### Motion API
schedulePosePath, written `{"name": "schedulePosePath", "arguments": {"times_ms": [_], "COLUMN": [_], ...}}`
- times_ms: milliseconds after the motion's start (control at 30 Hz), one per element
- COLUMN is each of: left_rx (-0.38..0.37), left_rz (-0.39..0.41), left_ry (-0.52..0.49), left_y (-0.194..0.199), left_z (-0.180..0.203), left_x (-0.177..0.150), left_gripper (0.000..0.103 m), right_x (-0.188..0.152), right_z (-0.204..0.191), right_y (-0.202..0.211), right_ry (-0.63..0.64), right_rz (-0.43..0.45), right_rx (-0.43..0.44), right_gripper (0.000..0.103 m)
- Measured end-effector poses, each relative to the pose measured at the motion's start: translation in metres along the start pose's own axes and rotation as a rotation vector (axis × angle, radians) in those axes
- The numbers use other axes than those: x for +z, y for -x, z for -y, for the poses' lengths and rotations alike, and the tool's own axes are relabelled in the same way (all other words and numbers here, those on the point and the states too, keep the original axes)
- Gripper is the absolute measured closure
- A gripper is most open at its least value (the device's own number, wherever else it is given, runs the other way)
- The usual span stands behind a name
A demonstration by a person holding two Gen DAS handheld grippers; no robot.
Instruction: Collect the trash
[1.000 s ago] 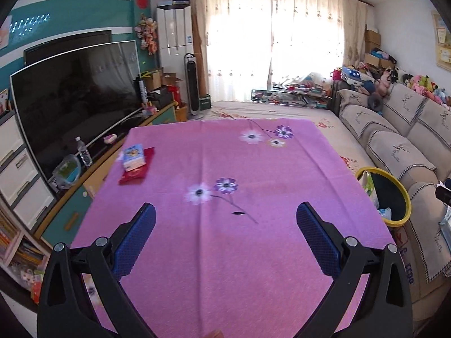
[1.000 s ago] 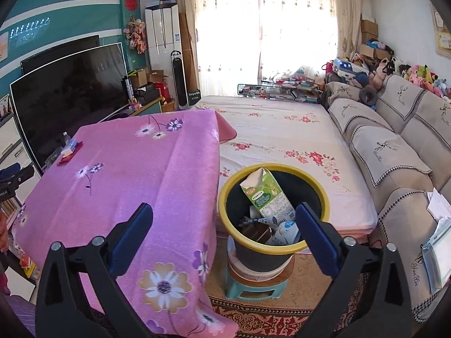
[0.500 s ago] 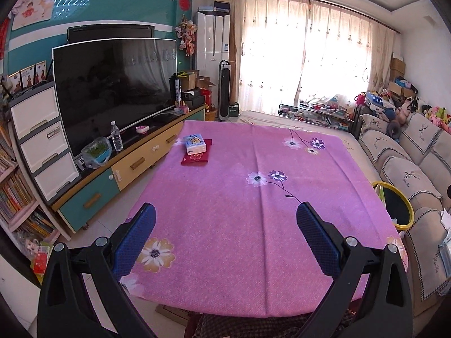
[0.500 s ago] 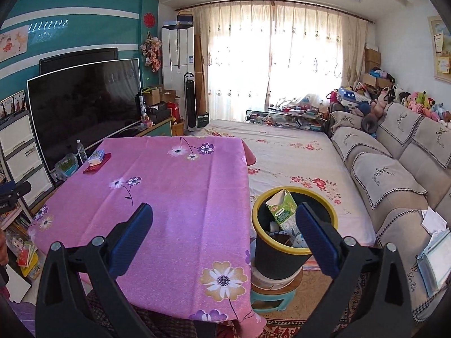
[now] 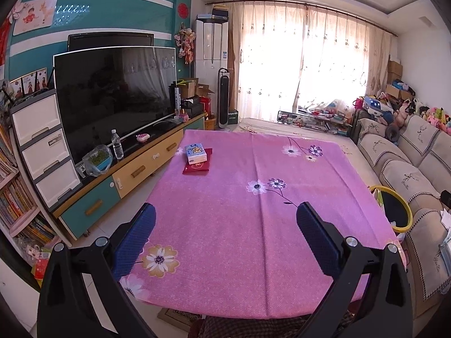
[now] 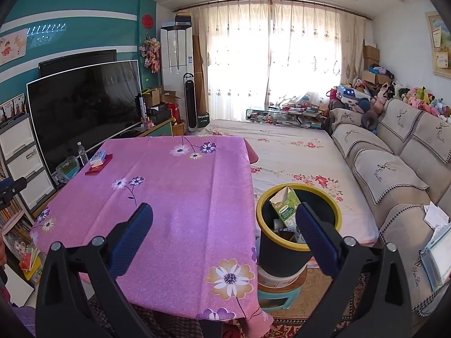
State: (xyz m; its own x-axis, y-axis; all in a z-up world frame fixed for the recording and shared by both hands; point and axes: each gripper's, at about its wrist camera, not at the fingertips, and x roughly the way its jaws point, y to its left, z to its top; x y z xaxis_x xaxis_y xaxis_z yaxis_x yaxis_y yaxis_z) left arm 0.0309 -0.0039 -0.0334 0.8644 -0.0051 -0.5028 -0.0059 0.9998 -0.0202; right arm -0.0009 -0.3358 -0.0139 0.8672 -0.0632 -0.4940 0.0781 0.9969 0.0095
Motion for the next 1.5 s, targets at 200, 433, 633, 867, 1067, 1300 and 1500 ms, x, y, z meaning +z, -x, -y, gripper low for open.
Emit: {"name": "schedulePosePath", "arguments": {"times_ms": [200,433,633,867,1067,1300,1500], "left_rx": [-0.005,0.001,0.012,0.007,0.013,0.014,0.021], "left_rz": [-0.002,-0.003,0.004,-0.001,-0.001,-0.002,-0.003], "left_ry": [-0.017,-0.017,-0.022,-0.028,-0.029,-0.028,-0.026], "left_y": [-0.002,-0.004,-0.003,-0.004,-0.004,-0.005,-0.005], "left_z": [0.008,0.008,0.011,0.015,0.014,0.014,0.013], "left_x": [0.001,0.002,0.002,0.001,0.002,0.002,0.002], "left_gripper": [0.005,0.005,0.005,0.005,0.005,0.005,0.005], "right_x": [-0.003,-0.004,-0.004,-0.005,-0.005,-0.005,-0.006], "right_z": [0.003,0.004,0.004,0.005,0.006,0.007,0.006], "right_y": [-0.004,-0.005,-0.006,-0.007,-0.008,-0.010,-0.011], "right_ry": [-0.006,-0.010,-0.011,-0.015,-0.019,-0.021,-0.021], "right_rz": [-0.008,-0.011,-0.011,-0.013,-0.012,-0.014,-0.017], "right_rx": [0.002,0.001,0.001,0.002,0.000,0.002,0.002], "right_gripper": [0.007,0.007,0.007,0.007,0.007,0.007,0.007]}}
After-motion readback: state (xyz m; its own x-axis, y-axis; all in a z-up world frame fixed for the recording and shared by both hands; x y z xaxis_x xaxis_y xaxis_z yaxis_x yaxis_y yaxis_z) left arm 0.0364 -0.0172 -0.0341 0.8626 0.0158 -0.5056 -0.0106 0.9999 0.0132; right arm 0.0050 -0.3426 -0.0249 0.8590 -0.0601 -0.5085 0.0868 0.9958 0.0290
